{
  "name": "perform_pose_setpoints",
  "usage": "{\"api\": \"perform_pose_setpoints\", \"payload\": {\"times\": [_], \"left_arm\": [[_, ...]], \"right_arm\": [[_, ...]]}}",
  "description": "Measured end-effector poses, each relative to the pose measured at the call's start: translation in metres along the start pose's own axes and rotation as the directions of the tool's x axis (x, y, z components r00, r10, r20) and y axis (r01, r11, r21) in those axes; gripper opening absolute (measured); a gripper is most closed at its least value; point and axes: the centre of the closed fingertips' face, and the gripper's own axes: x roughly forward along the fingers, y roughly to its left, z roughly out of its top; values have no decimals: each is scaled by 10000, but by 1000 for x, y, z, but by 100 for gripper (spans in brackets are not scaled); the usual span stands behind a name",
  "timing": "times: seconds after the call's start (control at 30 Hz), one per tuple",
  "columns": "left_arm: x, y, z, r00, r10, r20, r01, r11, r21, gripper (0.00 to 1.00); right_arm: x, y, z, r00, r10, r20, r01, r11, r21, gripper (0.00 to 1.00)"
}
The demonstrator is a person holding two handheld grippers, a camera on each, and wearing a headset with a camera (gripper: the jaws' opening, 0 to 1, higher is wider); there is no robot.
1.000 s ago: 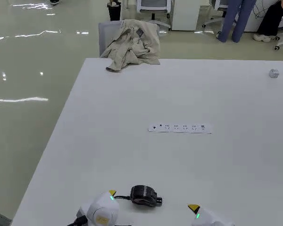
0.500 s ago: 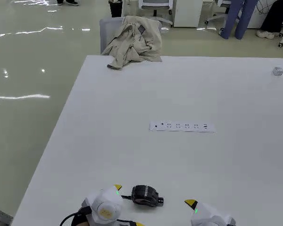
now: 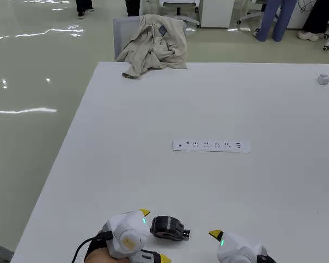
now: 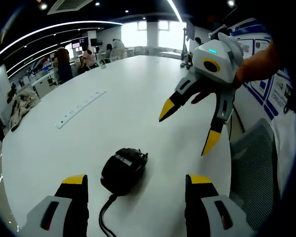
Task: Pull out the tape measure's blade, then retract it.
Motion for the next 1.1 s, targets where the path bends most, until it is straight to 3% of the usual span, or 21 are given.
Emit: {"api": "perform_pose_setpoints", "payload": {"times": [0.33, 0.73, 1.1], "left_arm": [[12, 5, -2, 9987, -289, -408, 326, 9952, 921, 75], [23, 6, -2, 9968, -686, -411, 728, 9910, 1119, 73], [35, 11, -6, 9927, -987, -699, 1089, 9807, 1622, 69]], "right_arm": [[12, -6, 1, 9995, 266, -183, -272, 9990, -355, 63], [26, -14, 3, 9980, 517, -367, -540, 9965, -639, 62], [41, -24, 4, 9952, 803, -562, -859, 9907, -1053, 59]]}}
